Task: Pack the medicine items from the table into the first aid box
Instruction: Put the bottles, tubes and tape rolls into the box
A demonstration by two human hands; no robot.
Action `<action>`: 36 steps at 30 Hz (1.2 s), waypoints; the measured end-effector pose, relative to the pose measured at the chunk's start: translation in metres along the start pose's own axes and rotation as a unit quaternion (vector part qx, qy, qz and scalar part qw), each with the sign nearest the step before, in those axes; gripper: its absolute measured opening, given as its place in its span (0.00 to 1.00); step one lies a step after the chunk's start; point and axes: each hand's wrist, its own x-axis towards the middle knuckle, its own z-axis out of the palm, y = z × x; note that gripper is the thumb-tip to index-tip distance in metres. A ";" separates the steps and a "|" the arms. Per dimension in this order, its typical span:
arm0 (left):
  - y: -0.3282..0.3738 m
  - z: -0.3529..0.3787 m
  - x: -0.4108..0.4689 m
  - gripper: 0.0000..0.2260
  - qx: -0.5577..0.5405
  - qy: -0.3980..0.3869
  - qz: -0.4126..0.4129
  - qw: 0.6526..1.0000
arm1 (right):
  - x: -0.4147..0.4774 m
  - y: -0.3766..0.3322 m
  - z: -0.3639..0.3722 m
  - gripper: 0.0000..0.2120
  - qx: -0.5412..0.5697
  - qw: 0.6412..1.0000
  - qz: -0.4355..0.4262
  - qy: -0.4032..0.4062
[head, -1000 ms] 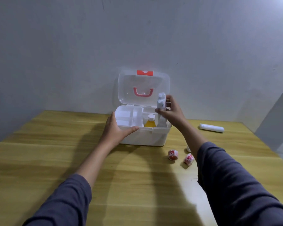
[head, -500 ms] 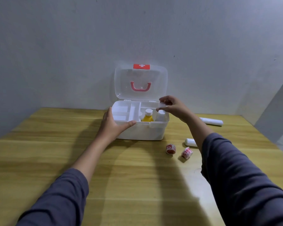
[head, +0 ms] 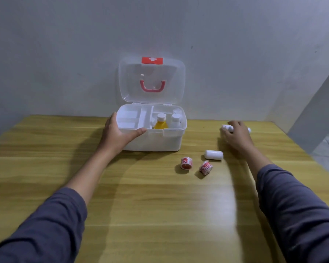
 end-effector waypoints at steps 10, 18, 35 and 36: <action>0.002 0.004 0.004 0.43 -0.007 -0.004 0.016 1.000 | 0.006 0.008 -0.015 0.19 -0.188 0.981 -0.022 -0.049; 0.002 0.010 0.006 0.45 -0.003 -0.017 0.012 1.000 | 0.001 0.009 -0.010 0.20 -0.163 0.984 0.001 -0.079; 0.003 0.008 0.004 0.55 0.020 -0.035 -0.021 0.999 | -0.074 -0.022 -0.003 0.18 -0.107 0.979 -0.101 -0.141; 0.003 0.008 0.004 0.55 0.019 -0.037 -0.019 0.999 | -0.083 -0.023 0.000 0.18 -0.139 0.974 -0.118 -0.136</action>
